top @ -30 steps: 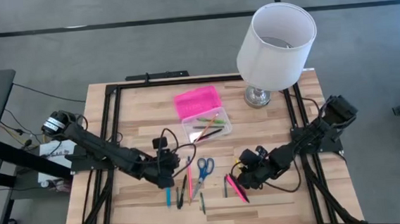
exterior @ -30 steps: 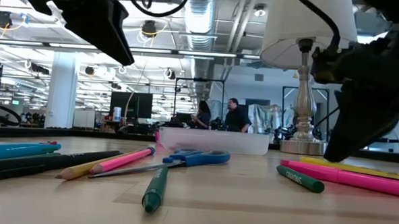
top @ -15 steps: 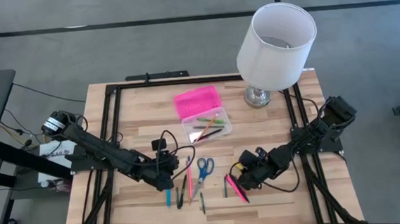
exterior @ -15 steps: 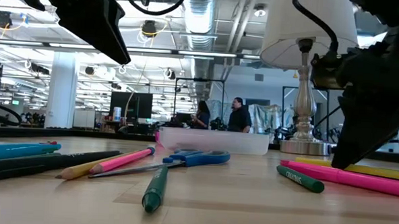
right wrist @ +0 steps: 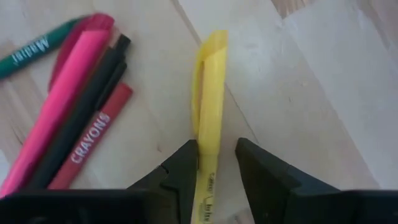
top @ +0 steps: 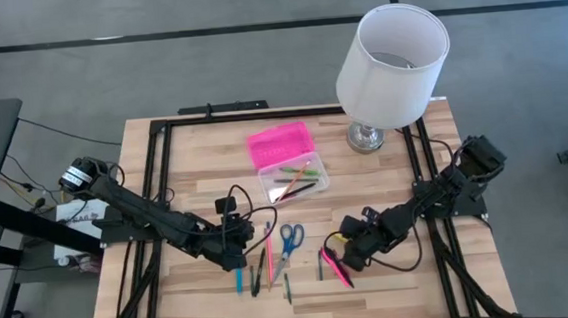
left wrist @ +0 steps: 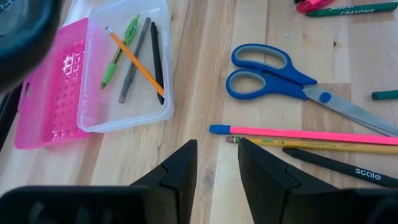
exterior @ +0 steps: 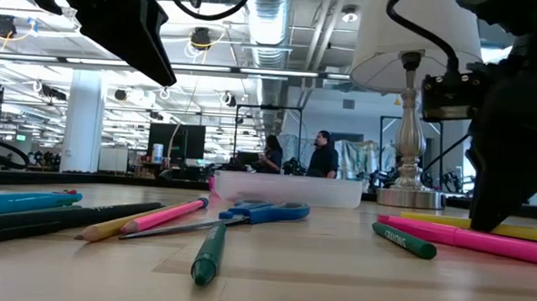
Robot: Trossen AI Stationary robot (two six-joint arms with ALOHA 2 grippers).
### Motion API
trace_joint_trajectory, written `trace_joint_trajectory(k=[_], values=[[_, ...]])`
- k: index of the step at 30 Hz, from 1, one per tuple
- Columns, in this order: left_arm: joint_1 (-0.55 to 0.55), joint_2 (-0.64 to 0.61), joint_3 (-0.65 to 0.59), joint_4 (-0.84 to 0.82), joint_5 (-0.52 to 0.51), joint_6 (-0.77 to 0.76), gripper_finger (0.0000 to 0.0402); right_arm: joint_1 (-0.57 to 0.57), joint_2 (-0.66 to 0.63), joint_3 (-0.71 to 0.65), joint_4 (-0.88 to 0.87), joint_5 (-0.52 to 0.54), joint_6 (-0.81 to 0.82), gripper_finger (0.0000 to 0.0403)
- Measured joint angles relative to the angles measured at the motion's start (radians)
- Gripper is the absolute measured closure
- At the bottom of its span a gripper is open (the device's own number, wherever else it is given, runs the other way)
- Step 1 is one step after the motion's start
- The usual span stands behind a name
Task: Pick & place school supplies into a supply box
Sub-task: Put the yellow pen into the pink supply box
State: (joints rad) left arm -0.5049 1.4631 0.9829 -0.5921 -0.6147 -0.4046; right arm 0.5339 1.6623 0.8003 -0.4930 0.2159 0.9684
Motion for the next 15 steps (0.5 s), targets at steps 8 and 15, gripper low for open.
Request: trace_joint_trajectory(k=[8, 15], values=[[0.000, 0.000, 0.000, 0.004, -0.002, 0.000, 0.0290, -0.020, 0.001, 0.016, -0.031, -0.033, -0.063, 0.0342], [0.000, 0.000, 0.000, 0.004, -0.003, 0.000, 0.0290, -0.032, 0.000, 0.017, -0.031, -0.034, -0.108, 0.0389]])
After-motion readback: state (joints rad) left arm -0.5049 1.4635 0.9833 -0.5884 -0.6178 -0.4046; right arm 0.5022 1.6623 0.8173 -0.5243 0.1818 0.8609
